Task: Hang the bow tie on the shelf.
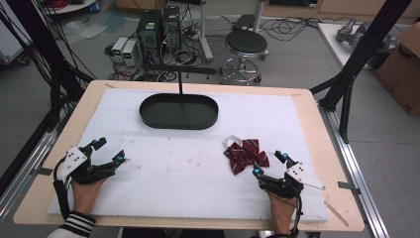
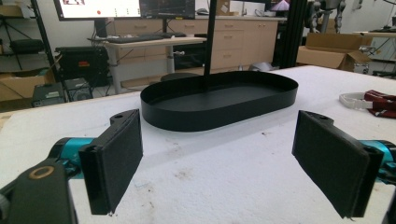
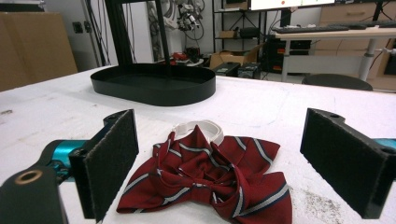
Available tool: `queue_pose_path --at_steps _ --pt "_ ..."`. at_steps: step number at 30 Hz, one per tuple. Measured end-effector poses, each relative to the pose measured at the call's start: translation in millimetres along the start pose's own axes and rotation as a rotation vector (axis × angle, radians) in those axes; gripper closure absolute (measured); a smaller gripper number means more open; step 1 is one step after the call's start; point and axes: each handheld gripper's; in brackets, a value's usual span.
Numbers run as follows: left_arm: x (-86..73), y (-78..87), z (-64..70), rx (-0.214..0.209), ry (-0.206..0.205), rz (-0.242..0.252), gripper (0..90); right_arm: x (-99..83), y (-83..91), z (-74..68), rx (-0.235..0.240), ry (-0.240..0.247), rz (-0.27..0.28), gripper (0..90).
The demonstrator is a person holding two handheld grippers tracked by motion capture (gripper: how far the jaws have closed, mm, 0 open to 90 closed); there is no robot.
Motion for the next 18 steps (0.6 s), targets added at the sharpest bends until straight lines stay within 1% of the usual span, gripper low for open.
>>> queue_pose_path --at_steps 3,8,11,12,13,18 --pt "0.0 0.0 0.1 0.001 0.000 0.000 16.6 0.2 0.0 1.0 0.002 -0.007 0.001 10.2" --pt "0.0 -0.2 -0.2 0.002 0.002 -0.003 16.6 0.1 -0.1 0.2 0.002 -0.003 0.000 10.2" --pt "0.1 -0.2 -0.3 0.005 0.002 -0.005 16.6 -0.8 1.2 -1.6 0.004 0.020 0.016 10.2" --pt "0.1 -0.2 -0.3 0.004 0.002 -0.005 16.6 -0.8 1.2 -1.6 0.004 0.020 0.016 10.2" --pt "0.1 -0.2 -0.4 0.004 0.003 -0.005 16.7 -1.0 1.3 -2.6 0.004 0.032 0.014 10.2" --pt "0.1 -0.1 -0.9 0.004 0.005 -0.005 16.8 -0.8 0.7 -2.1 0.005 0.040 0.014 10.2"
Point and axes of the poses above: each handheld gripper's, and its own axes: y roughly backward along the jaws, x roughly out of its top, z roughly to its right, and after that the axes turned 6 degrees about -y, right-handed
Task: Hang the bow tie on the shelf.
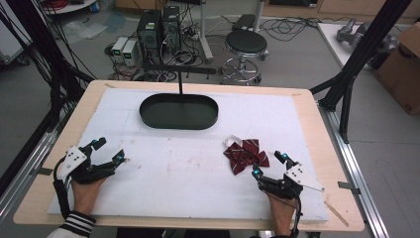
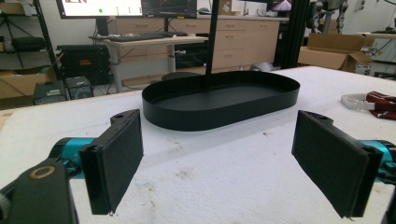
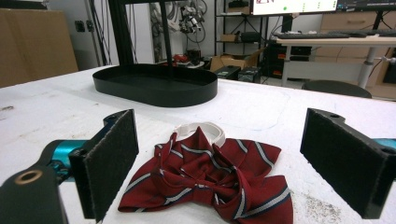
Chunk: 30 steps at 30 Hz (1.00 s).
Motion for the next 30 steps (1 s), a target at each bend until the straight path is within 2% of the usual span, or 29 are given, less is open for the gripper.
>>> queue_pose_path --at_steps 4,10,18,21,27,28,30 --pt "-0.1 0.1 1.1 0.002 -0.003 0.005 16.9 0.3 -0.4 -0.1 -0.002 -0.010 -0.010 10.2" --pt "-0.2 0.4 0.6 0.005 -0.003 0.008 16.9 0.6 -1.5 -1.6 0.008 0.012 -0.018 10.2" --pt "-0.2 0.8 0.6 0.007 -0.004 0.009 16.8 4.4 -4.2 -1.0 0.009 -0.003 -0.045 10.2" --pt "-0.3 0.8 0.8 0.007 -0.005 0.009 16.8 13.9 -8.4 0.1 0.013 0.009 -0.065 10.3" --pt "-0.3 0.8 0.7 0.009 -0.001 0.010 16.9 30.4 -15.8 2.1 0.025 -0.006 -0.102 10.3" --pt "-0.4 0.7 0.8 0.010 0.002 0.012 16.9 35.3 -19.9 2.2 0.029 0.008 -0.136 10.3" --pt "-0.4 0.9 0.1 0.008 0.004 0.010 17.0 40.8 -25.6 2.8 0.033 0.022 -0.170 10.4"
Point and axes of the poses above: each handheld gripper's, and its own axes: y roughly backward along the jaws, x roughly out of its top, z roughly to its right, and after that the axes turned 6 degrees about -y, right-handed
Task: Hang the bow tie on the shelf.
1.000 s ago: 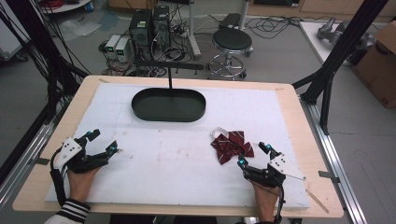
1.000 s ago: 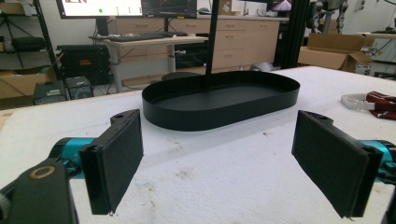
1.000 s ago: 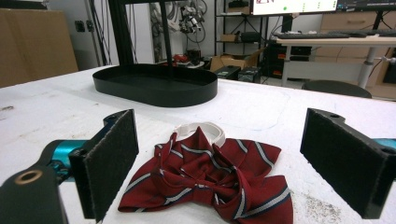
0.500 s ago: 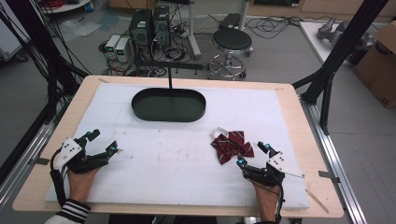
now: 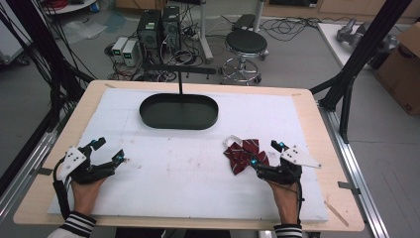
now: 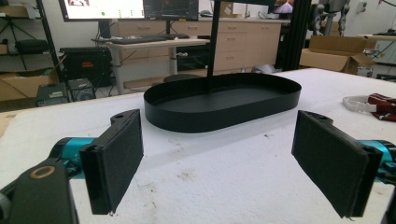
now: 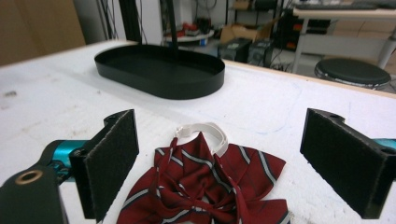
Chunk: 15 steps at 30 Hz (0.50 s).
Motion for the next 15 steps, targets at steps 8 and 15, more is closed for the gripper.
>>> queue_pose_path --at_steps 8,15 --pt "-0.2 0.3 -1.1 -0.001 0.013 0.004 17.1 23.7 -29.3 5.1 0.018 0.015 -0.171 10.4" --pt "-0.3 0.3 -1.3 0.001 0.017 0.005 17.1 34.0 -50.2 6.5 -0.021 0.033 -0.259 15.5"
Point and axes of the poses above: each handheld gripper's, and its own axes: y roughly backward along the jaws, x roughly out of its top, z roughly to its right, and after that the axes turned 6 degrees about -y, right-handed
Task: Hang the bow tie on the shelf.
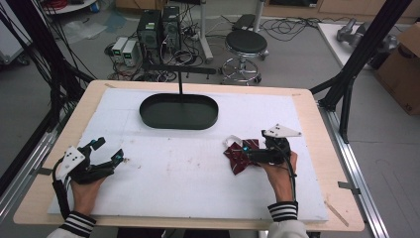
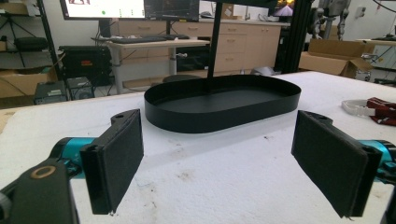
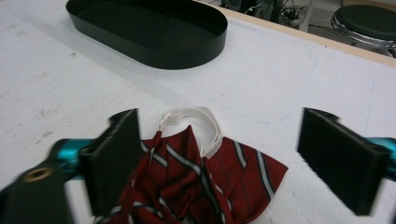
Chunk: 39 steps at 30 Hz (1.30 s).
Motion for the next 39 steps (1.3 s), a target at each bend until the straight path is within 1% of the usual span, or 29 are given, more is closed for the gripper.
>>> queue_pose_path --at_steps 1,2,4,5,6,8,10,11,12,13,14,16,17,18,19,20,21,22,23,24,26,28,30,31,33,35,36,37,39 --pt "0.0 0.0 0.0 0.000 -0.001 0.000 17.1 2.1 -2.8 1.1 0.002 -0.007 -0.005 15.6" --pt "0.0 0.0 0.0 0.000 -0.001 0.000 17.1 6.4 -8.4 2.5 -0.006 -0.010 -0.033 15.8" --pt "0.0 0.1 -0.1 0.000 -0.001 -0.001 17.1 11.0 -14.2 3.4 -0.016 -0.009 -0.061 17.1" --pt "0.0 0.0 0.0 0.000 0.001 0.001 17.1 11.0 -14.2 3.4 -0.016 -0.009 -0.061 17.1" --pt "0.0 0.1 -0.1 0.001 0.000 0.000 17.1 12.7 -16.8 3.8 -0.017 -0.002 -0.066 19.1" --pt "0.0 0.0 -0.1 0.002 0.001 -0.001 17.1 17.9 -26.3 5.6 -0.027 -0.006 -0.107 19.3" --pt "0.0 0.1 -0.4 0.001 0.002 0.000 17.1 18.8 -28.5 6.2 -0.028 -0.009 -0.111 19.5" --pt "0.0 0.2 -0.6 0.000 0.004 0.000 17.0 20.3 -31.9 7.0 -0.025 -0.016 -0.125 20.2" --pt "-0.1 0.2 -0.6 0.002 0.006 0.000 17.1 23.2 -37.0 7.4 -0.015 -0.022 -0.162 22.9" --pt "-0.1 0.2 -0.6 0.001 0.006 0.000 17.1 23.2 -37.0 7.4 -0.015 -0.022 -0.162 22.9" --pt "0.0 0.2 -0.6 0.001 0.004 0.000 17.1 25.0 -40.5 6.9 -0.019 -0.007 -0.167 27.6" --pt "-0.1 0.1 -0.5 0.002 0.005 0.000 17.0 25.7 -43.8 7.1 -0.019 -0.005 -0.184 28.4" --pt "0.0 0.2 -0.6 0.001 0.005 -0.001 17.0 25.7 -43.8 7.1 -0.019 -0.005 -0.184 28.4" --pt "-0.1 0.1 -0.6 0.002 0.005 0.000 17.1 25.9 -48.4 6.7 -0.035 0.002 -0.218 31.6" --pt "-0.1 0.1 -0.6 0.002 0.006 0.000 17.1 25.9 -48.4 6.7 -0.035 0.002 -0.218 31.6" --pt "-0.1 0.1 -0.6 0.001 0.006 0.000 17.0 25.9 -49.8 6.7 -0.041 0.006 -0.226 32.8" --pt "0.0 0.1 -0.6 0.001 0.005 0.000 17.0 26.6 -53.5 6.3 -0.040 0.012 -0.247 35.3" --pt "-0.1 0.1 -0.6 0.002 0.005 0.000 17.0 26.6 -53.5 6.3 -0.040 0.012 -0.247 35.3" --pt "0.0 0.1 -0.6 0.002 0.005 0.000 17.1 28.1 -58.0 5.9 -0.048 0.017 -0.283 37.2" --pt "0.0 0.1 -0.6 0.002 0.005 0.000 17.0 28.6 -59.8 5.9 -0.050 0.023 -0.299 37.3" --pt "0.0 0.1 -0.7 0.002 0.006 0.000 17.1 28.9 -61.4 5.8 -0.051 0.024 -0.305 37.8" --pt "0.0 0.1 -0.6 0.001 0.005 -0.001 17.1 29.7 -66.3 5.8 -0.058 0.031 -0.336 41.4" --pt "-0.1 0.1 -0.6 0.002 0.005 0.000 17.1 29.3 -67.5 6.1 -0.056 0.027 -0.342 42.6" --pt "0.0 0.1 -0.6 0.002 0.006 0.000 17.0 27.8 -69.8 7.0 -0.055 0.028 -0.363 44.8" --pt "0.0 0.1 -0.7 0.002 0.005 -0.001 17.1 26.7 -71.9 7.3 -0.060 0.036 -0.383 46.8" --pt "0.0 0.0 -0.7 0.002 0.006 -0.001 17.1 26.4 -72.7 7.3 -0.059 0.037 -0.389 47.5" --pt "0.0 0.1 -0.8 0.002 0.005 -0.003 17.1 26.4 -74.2 6.7 -0.061 0.040 -0.395 51.1" --pt "0.0 0.1 -0.8 0.002 0.005 -0.003 17.1 26.4 -74.2 6.7 -0.061 0.040 -0.395 51.1" --pt "0.0 0.1 -0.8 0.002 0.005 -0.002 17.1 25.3 -77.3 5.8 -0.058 0.040 -0.414 53.9"
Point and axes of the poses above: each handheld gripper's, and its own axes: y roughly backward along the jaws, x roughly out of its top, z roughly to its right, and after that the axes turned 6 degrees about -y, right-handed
